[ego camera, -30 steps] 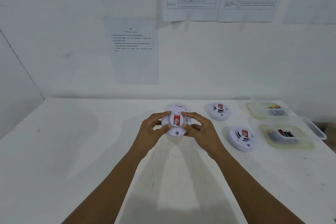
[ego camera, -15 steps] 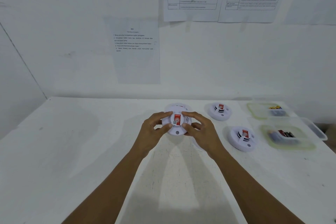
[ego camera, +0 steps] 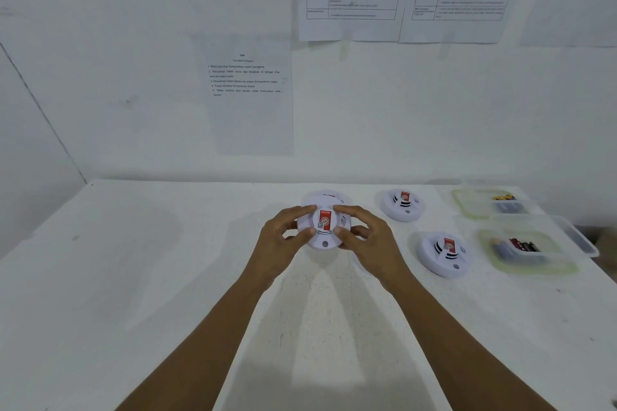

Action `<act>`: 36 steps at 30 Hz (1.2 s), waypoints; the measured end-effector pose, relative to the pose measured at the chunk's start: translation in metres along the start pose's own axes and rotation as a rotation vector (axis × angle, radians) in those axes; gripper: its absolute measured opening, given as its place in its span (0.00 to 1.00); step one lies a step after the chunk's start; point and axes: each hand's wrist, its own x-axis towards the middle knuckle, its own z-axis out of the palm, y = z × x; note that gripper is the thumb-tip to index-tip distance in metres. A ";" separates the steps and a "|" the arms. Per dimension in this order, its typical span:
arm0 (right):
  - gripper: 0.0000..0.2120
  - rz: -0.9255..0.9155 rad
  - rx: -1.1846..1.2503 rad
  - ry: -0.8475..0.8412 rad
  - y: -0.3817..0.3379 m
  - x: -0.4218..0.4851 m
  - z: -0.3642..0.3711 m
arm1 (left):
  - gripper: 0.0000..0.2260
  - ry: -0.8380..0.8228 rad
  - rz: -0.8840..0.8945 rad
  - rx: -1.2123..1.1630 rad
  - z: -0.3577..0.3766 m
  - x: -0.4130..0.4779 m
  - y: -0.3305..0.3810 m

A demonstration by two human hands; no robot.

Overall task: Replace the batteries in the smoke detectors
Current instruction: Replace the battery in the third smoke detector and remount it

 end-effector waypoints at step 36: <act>0.20 -0.028 -0.117 0.012 0.000 -0.003 0.007 | 0.19 -0.014 0.007 0.031 -0.004 -0.002 -0.008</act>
